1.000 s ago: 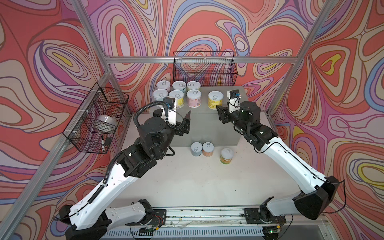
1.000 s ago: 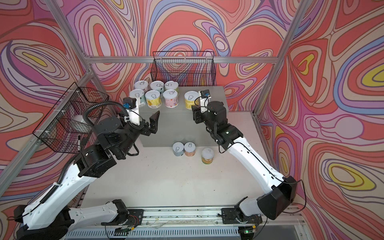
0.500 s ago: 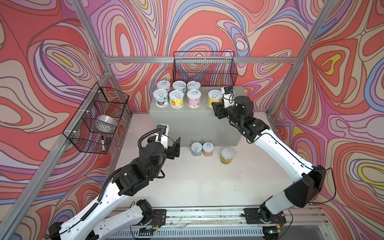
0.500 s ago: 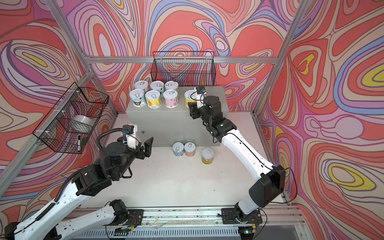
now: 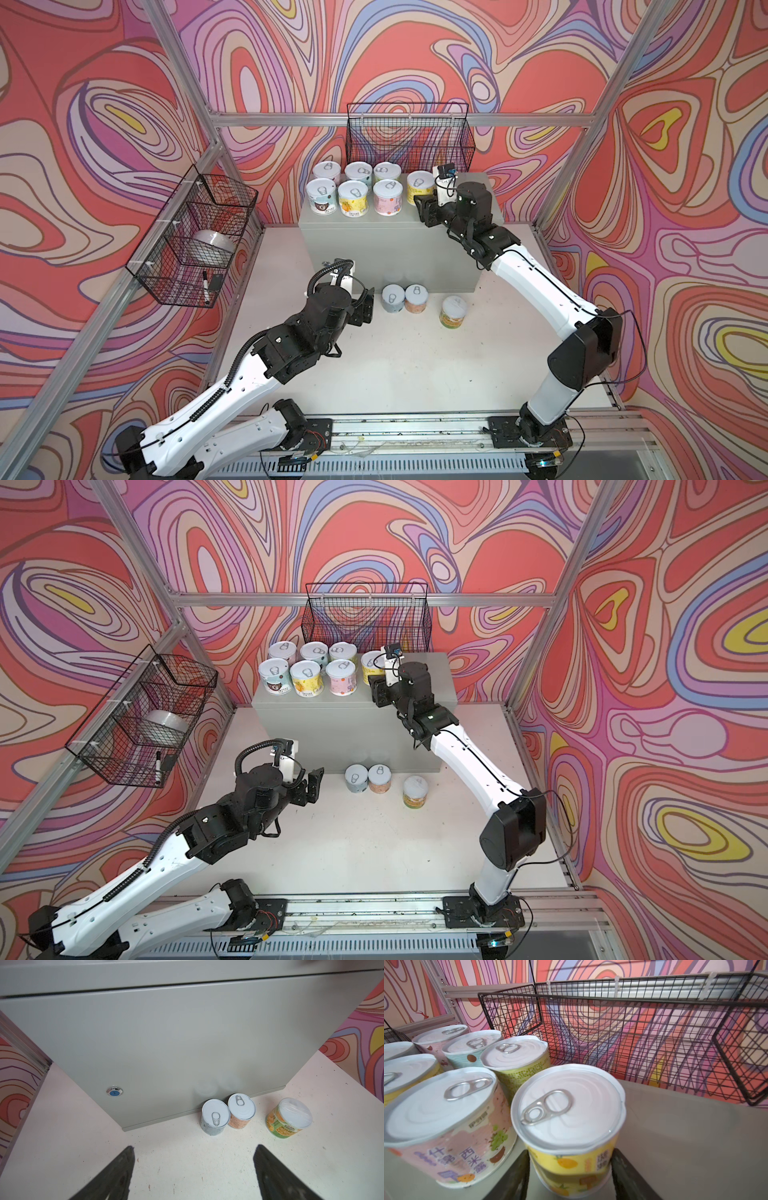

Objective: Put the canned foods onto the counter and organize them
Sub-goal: 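Push the yellow-labelled can into line with the other cans using the right gripper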

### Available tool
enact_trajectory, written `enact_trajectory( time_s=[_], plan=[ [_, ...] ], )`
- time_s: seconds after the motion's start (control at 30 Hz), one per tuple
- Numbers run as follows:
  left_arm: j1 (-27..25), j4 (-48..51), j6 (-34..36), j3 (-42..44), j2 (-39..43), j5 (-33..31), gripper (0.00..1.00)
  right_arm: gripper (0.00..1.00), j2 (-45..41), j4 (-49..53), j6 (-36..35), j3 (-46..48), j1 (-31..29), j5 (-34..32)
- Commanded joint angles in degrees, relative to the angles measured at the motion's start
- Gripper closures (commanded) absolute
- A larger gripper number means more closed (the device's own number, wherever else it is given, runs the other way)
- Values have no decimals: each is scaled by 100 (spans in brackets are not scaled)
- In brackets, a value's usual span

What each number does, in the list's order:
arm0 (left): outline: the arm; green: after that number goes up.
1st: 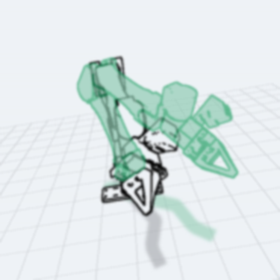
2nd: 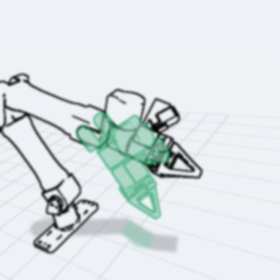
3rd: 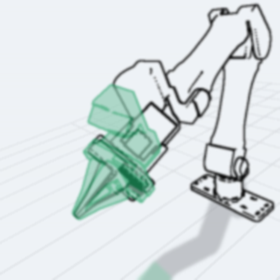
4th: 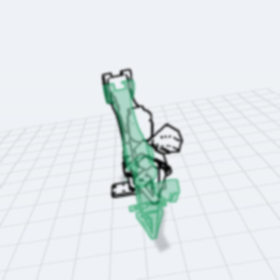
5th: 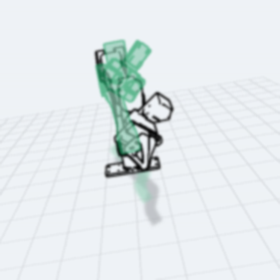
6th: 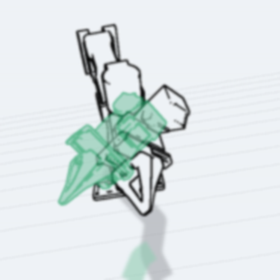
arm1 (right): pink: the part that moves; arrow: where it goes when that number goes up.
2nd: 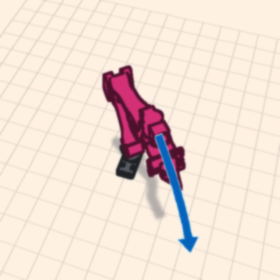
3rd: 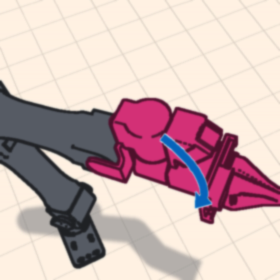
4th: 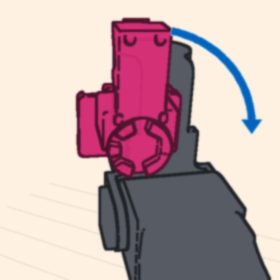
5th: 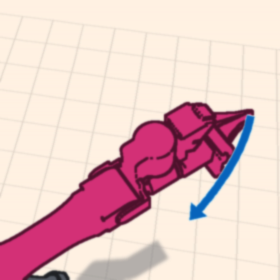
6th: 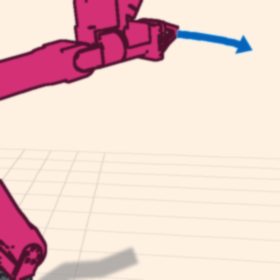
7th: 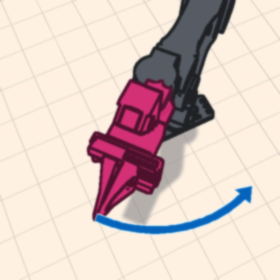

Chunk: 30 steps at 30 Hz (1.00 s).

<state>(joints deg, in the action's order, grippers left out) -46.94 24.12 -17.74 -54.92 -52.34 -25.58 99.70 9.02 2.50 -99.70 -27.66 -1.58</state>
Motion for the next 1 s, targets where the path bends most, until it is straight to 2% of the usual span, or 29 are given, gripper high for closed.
enact_trajectory(
  time_s=[0.0,0.67,0.97],
  plan=[
    [35,-188,-242,94,-72,182,10,37,294,-77,127,-297,33,65],
    [36,-117,-456,263,-109,209,10,36,888,174,239,-1086,41,-456],
    [36,-162,-502,331,-137,234,10,36,656,-3,451,-767,39,-185]
  ],
)
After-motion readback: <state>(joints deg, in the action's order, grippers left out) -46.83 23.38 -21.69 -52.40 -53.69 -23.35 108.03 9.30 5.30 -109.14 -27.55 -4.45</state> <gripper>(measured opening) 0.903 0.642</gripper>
